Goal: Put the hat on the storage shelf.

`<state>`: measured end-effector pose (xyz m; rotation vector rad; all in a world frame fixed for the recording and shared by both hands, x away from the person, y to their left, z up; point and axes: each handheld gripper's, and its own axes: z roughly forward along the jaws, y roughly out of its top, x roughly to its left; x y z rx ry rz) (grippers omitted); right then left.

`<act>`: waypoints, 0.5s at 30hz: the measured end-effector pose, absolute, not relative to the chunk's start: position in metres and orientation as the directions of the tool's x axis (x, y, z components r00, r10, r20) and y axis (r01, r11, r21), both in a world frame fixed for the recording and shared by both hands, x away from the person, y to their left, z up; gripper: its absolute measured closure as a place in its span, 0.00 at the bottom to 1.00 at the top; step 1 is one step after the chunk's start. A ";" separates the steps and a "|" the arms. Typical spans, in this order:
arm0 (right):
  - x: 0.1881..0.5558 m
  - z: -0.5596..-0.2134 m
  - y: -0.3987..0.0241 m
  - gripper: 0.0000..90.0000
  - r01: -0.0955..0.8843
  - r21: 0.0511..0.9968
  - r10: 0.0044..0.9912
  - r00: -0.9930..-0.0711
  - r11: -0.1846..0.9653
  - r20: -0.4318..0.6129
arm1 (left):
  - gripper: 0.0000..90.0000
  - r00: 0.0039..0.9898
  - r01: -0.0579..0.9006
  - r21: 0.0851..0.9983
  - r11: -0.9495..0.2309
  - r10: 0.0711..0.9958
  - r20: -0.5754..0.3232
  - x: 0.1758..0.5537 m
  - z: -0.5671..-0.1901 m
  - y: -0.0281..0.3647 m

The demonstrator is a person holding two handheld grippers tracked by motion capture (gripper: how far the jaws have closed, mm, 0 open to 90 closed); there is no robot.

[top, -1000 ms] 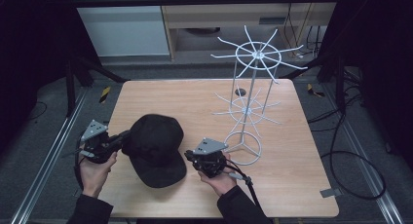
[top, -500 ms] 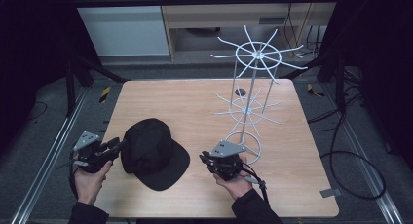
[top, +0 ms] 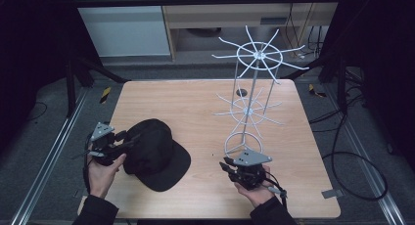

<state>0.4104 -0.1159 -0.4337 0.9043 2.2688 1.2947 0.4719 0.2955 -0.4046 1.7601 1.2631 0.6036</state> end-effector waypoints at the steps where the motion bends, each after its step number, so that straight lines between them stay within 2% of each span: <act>1: 0.410 -0.437 -0.123 0.83 0.357 0.861 0.702 -0.712 0.363 0.000 | 0.43 0.366 0.510 0.852 -0.121 0.927 -0.088 0.475 -0.405 0.291; 4: 0.410 -0.440 -0.125 0.82 0.364 0.857 0.705 -0.709 0.364 0.002 | 0.43 0.351 0.520 0.842 -0.143 0.934 -0.058 0.481 -0.408 0.286; 7: 0.411 -0.442 -0.124 0.81 0.365 0.852 0.701 -0.713 0.374 -0.002 | 0.46 0.334 0.530 0.840 -0.115 0.939 -0.082 0.487 -0.408 0.286; 10: 0.412 -0.444 -0.122 0.81 0.368 0.847 0.696 -0.718 0.384 -0.003 | 0.58 0.334 0.551 0.829 -0.097 0.936 -0.112 0.492 -0.408 0.286; 13: 0.412 -0.444 -0.121 0.81 0.367 0.846 0.693 -0.721 0.387 -0.005 | 0.76 0.347 0.581 0.808 -0.100 0.928 -0.135 0.496 -0.411 0.283; 15: 0.412 -0.444 -0.122 0.82 0.365 0.847 0.692 -0.722 0.386 -0.004 | 0.82 0.339 0.598 0.794 -0.110 0.932 -0.126 0.498 -0.414 0.281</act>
